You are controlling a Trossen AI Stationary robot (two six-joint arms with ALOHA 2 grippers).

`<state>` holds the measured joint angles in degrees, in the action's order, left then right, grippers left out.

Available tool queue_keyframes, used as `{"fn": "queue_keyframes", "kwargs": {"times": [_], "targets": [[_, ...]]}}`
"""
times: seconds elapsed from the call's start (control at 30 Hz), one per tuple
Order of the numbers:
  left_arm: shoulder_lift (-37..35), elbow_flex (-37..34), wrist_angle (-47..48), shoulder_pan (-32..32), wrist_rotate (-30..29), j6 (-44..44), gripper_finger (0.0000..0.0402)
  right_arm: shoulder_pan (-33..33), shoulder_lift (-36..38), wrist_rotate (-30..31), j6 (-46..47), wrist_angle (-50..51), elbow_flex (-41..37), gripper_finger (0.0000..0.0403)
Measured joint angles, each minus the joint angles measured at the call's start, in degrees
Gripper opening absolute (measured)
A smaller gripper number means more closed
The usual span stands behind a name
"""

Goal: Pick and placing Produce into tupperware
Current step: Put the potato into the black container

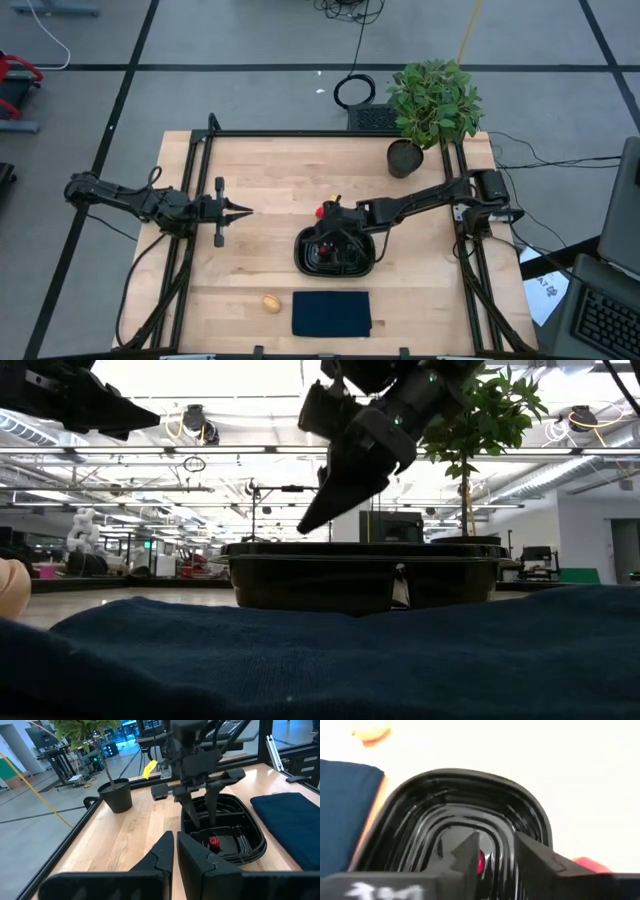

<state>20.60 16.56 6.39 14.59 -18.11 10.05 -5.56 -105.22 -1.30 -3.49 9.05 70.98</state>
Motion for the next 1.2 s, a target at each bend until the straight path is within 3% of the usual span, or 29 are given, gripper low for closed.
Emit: {"fn": "queue_keyframes", "kwargs": {"times": [0.13, 0.2, 0.47, 0.73, 0.9, 1.07, 1.2], "targets": [[0.02, 0.00, 0.43, 0.00, 0.00, -0.01, 0.0026, 0.00, 1.97, -0.02, -0.98, -0.99, -0.07, 0.0029], [0.00, 0.00, 0.80, 0.00, -0.01, 0.00, 0.0026, 0.05, 3.33, -0.17, -1.62, -2.66, -0.91, 0.0008], [0.00, 0.00, 1.18, 0.00, -0.01, -0.01, 0.0026, 3.12, 13.94, -0.51, -0.75, -13.33, -11.81, 0.0002], [0.02, 0.00, 1.11, 0.00, -0.25, 0.01, 0.0026, 6.88, 30.56, -0.50, -2.61, -10.07, -21.70, 0.0001], [0.00, 0.00, 1.09, 0.00, -0.44, 0.00, 0.0026, 8.86, 41.67, -4.85, -0.83, -13.97, -29.49, 0.0000], [0.02, 0.00, 1.09, 0.00, -0.44, -0.01, 0.0026, 8.74, 49.17, -0.31, 1.23, -14.61, -35.84, 0.0000], [0.02, 0.00, 1.09, 0.00, -0.45, -0.01, 0.0026, 7.72, 52.72, -0.11, 2.10, -17.07, -40.84, 0.0000]]}}
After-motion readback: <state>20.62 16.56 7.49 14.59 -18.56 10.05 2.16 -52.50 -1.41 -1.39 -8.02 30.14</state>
